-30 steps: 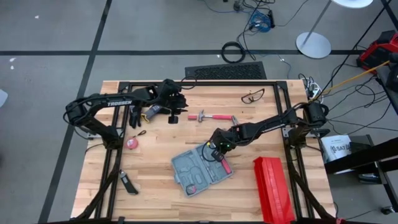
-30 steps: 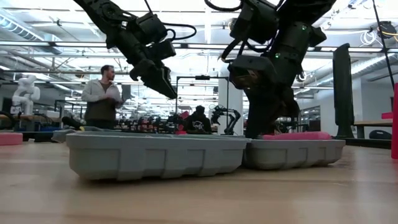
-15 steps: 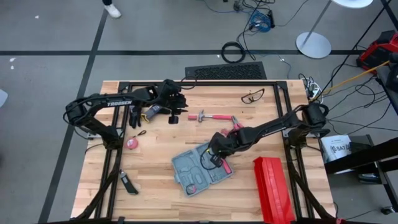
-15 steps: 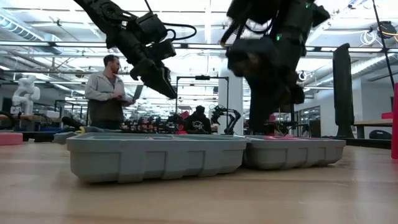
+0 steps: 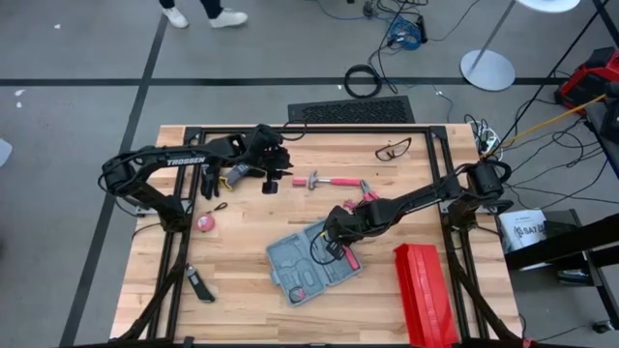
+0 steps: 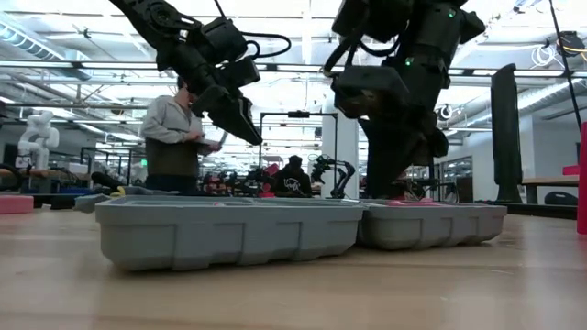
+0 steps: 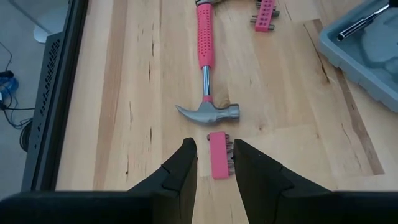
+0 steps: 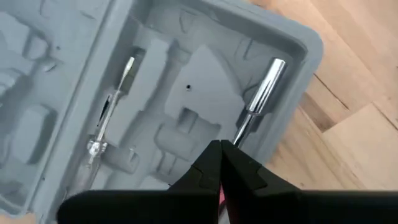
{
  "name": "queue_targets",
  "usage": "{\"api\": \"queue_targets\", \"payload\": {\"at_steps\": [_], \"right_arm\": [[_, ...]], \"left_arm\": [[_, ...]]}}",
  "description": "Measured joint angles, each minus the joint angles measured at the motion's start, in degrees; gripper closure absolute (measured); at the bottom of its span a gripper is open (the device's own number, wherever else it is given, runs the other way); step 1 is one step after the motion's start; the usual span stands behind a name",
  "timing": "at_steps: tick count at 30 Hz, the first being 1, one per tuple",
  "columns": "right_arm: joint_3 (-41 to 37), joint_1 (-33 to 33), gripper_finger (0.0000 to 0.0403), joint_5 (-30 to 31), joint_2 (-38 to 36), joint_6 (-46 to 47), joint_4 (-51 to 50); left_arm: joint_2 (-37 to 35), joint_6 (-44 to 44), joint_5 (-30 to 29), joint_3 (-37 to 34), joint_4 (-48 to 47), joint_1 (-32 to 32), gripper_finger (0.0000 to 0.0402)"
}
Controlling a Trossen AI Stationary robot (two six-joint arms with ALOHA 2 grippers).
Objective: Prefit tool cases
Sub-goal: Put the red screwdriver into the gray prefit tools case
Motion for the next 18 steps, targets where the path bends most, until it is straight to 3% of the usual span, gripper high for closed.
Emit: {"api": "queue_targets", "payload": {"at_steps": [18], "right_arm": [[0.3,-0.3,0.0403,-1.2,4.8,0.1,-1.0]], "left_arm": [[0.0,-0.2,0.0,0.0,-0.1,0.0,0.0292]]}}
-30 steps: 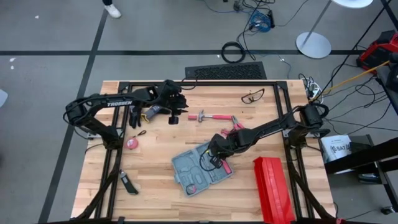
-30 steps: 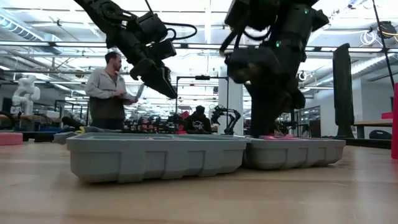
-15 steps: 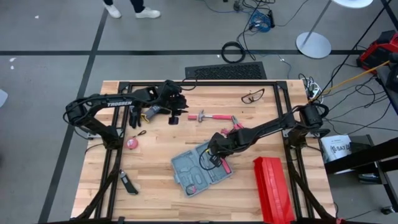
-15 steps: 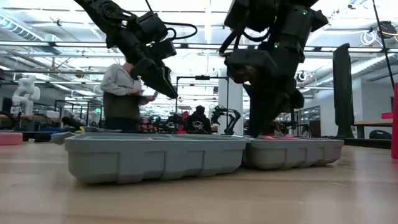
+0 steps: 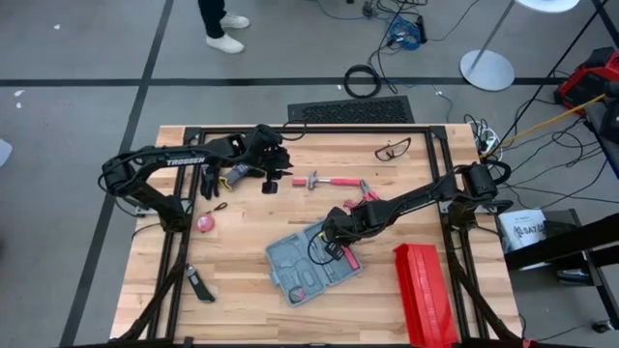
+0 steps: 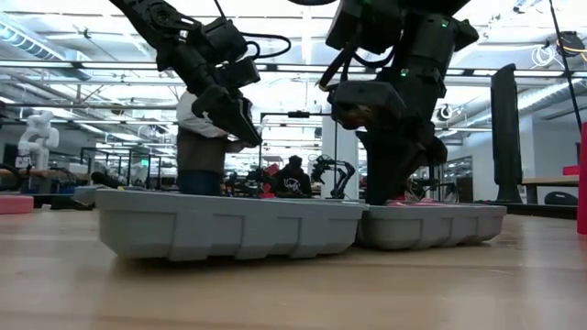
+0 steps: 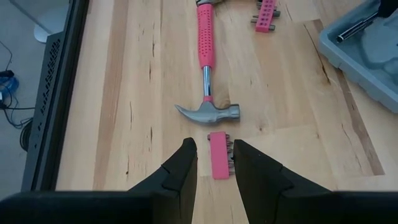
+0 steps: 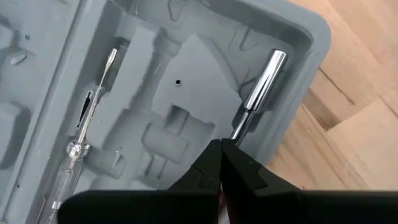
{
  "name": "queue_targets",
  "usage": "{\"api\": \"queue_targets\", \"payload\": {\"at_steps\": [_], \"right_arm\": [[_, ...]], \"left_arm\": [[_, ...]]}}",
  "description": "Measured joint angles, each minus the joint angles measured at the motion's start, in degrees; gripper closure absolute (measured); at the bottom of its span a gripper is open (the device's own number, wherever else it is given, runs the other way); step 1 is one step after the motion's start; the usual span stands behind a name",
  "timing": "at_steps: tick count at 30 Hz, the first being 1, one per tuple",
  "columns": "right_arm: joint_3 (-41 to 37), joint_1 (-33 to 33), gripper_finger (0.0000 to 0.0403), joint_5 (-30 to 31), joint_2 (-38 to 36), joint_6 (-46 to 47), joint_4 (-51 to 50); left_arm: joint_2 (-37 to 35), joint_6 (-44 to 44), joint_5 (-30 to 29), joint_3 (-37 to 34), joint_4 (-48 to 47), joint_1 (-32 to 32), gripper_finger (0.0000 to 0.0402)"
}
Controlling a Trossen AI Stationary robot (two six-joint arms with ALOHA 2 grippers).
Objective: Prefit tool cases
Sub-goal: Put the red screwdriver into the gray prefit tools case
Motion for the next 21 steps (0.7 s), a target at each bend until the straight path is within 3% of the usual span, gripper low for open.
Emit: {"api": "queue_targets", "payload": {"at_steps": [6,13,21], "right_arm": [[-0.1,0.0,0.0403,0.6,0.1,0.0,2.7],[-0.5,0.0,0.0403,7.3,-7.7,0.0,1.4],[-0.3,1.4,0.0403,7.2,-10.1,2.7,-3.0]], "left_arm": [[0.0,0.1,0.0,0.0,-0.5,0.0,0.0292],[0.0,-0.1,0.0,0.0,-0.5,-0.1,0.0292],[0.0,-0.2,0.0,0.0,-0.9,-0.1,0.0292]]}}
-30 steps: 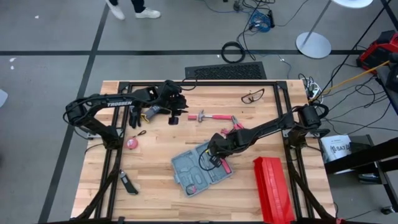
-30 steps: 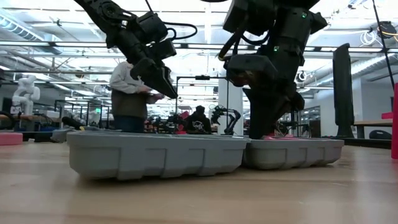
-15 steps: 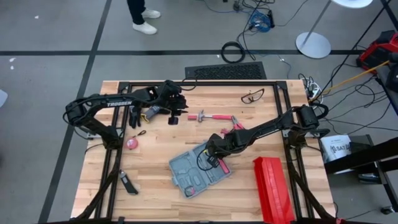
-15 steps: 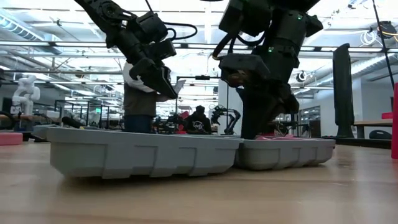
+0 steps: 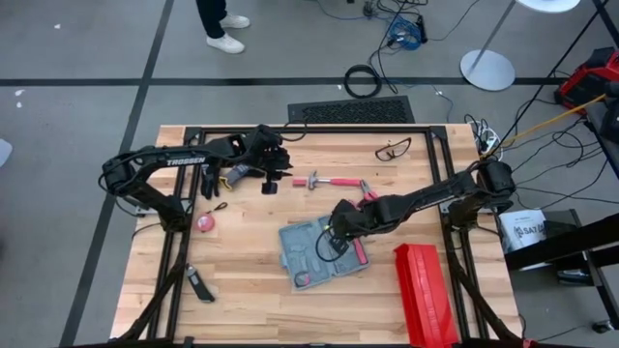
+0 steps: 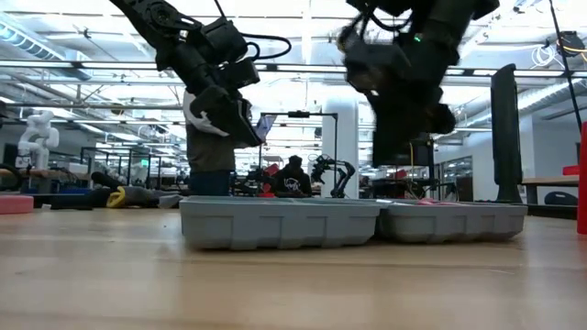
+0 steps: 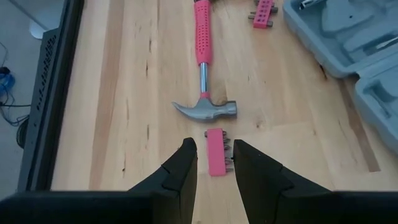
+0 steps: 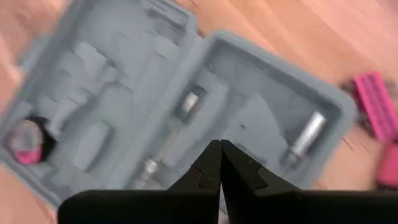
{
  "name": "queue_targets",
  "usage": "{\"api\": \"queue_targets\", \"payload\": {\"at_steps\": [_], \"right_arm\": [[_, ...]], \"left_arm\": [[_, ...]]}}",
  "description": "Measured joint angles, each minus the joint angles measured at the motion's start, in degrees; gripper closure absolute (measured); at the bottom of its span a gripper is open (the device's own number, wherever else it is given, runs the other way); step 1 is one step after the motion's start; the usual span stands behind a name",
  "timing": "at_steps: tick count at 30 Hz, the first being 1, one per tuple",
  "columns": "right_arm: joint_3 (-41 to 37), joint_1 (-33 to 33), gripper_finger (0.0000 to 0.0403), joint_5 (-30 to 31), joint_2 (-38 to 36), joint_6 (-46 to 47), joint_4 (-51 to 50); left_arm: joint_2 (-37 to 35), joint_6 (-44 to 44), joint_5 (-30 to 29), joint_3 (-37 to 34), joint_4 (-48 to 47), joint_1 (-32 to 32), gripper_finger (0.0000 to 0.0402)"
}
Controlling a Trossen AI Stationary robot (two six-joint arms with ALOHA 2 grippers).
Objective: Prefit tool cases
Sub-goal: Put the red screwdriver into the gray prefit tools case
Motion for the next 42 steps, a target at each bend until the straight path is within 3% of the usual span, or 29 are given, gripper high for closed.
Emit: {"api": "queue_targets", "payload": {"at_steps": [6,11,27,38,42], "right_arm": [[-0.1,3.5,0.0403,-0.7,0.1,8.0,-8.5],[-0.1,5.8,0.0403,-0.7,0.2,12.2,-9.1],[0.3,6.1,0.0403,-2.1,7.6,12.4,-7.4],[-0.1,6.3,0.0403,5.6,-0.2,13.8,-9.2],[0.0,6.7,0.0403,5.2,-0.6,15.2,-10.9]], "left_arm": [[0.0,-0.1,0.0,0.0,-0.6,0.0,0.0292],[0.0,-0.1,0.0,0.0,-0.6,0.0,0.0292],[0.0,-0.1,0.0,0.0,-0.3,0.0,0.0292],[0.0,-0.1,0.0,0.0,-0.5,0.0,0.0292],[0.0,-0.1,0.0,0.0,-0.6,0.0,0.0292]]}}
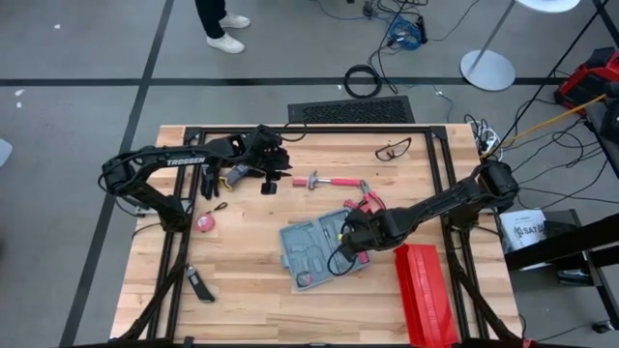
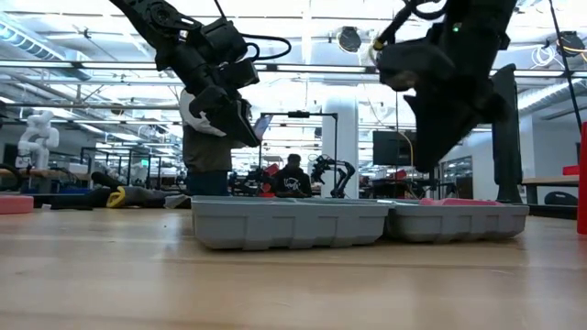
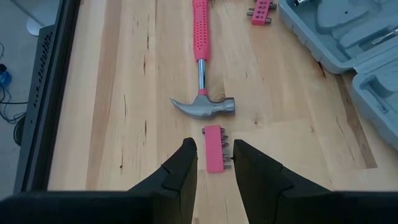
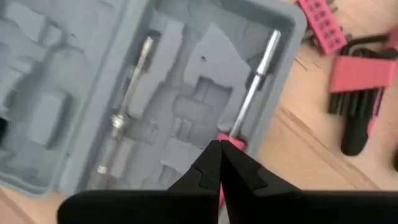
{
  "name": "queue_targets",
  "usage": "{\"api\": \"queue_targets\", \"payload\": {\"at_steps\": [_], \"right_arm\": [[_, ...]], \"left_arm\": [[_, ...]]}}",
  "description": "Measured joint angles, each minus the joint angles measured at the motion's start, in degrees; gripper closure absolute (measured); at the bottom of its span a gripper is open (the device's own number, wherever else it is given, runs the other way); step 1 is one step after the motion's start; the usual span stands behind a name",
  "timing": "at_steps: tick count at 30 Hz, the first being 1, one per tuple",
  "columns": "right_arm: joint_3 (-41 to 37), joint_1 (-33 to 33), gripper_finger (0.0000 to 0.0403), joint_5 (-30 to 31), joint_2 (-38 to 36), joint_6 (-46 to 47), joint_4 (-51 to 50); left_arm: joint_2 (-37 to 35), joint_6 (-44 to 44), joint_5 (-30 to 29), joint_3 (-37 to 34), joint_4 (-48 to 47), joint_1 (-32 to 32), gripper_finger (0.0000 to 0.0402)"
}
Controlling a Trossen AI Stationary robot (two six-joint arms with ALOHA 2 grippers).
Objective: Prefit tool cases
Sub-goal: Put the red screwdriver into the gray prefit tools case
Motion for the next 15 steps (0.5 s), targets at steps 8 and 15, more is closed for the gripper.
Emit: {"api": "queue_targets", "payload": {"at_steps": [8,15], "right_arm": [[0.0,-0.1,0.0403,-2.9,4.5,0.1,0.3],[0.1,-0.1,0.0403,-4.0,7.2,-0.8,5.5]], "left_arm": [[0.0,0.0,0.0,0.0,0.0,0.0,0.0292],[0.0,0.0,0.0,0.0,0.0,0.0,0.0292]]}}
